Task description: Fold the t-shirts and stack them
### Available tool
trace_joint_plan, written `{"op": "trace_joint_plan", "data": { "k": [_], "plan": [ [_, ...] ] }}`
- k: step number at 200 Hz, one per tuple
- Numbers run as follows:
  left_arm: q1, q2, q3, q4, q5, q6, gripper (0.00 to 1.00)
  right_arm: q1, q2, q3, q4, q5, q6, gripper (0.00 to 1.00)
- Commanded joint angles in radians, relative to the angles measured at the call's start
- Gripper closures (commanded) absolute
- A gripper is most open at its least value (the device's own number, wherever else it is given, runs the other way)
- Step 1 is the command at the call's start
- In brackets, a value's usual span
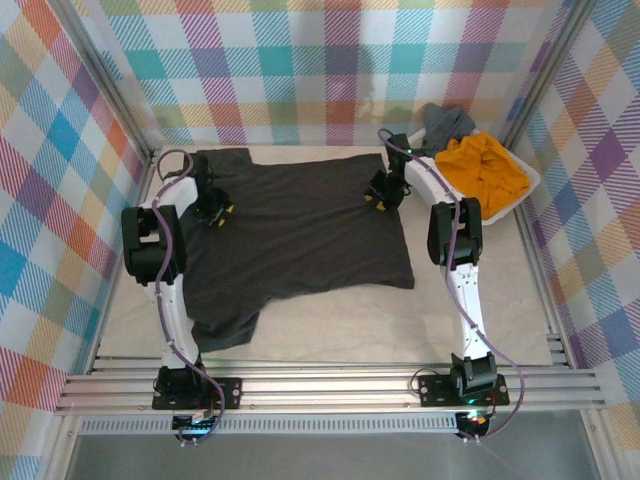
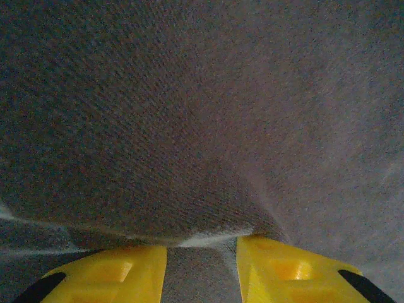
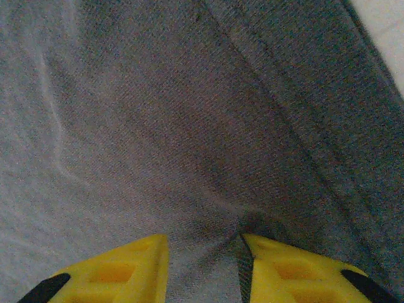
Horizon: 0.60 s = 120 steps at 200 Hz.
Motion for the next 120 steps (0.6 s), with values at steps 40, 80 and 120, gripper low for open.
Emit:
{"op": "trace_joint_plan", "data": {
  "k": [40, 80, 120],
  "plan": [
    [0.0, -0.122, 0.056, -0.118, -0.178, 0.072, 0.48, 0.058, -0.067, 0.041, -0.055, -0.025, -0.156, 0.54],
    [-0.001, -0.542, -0.295, -0.21, -0.255, 0.031, 0.48, 0.101, -0.358, -0.274, 0.068, 0.005, -0.143, 0.49],
    [-0.032, -0.997, -0.853, -0.261, -0.14, -0.126, 0.64, 0.112, -0.716, -0.84, 0.297, -0.027, -0.031, 0.52]
  ]
}}
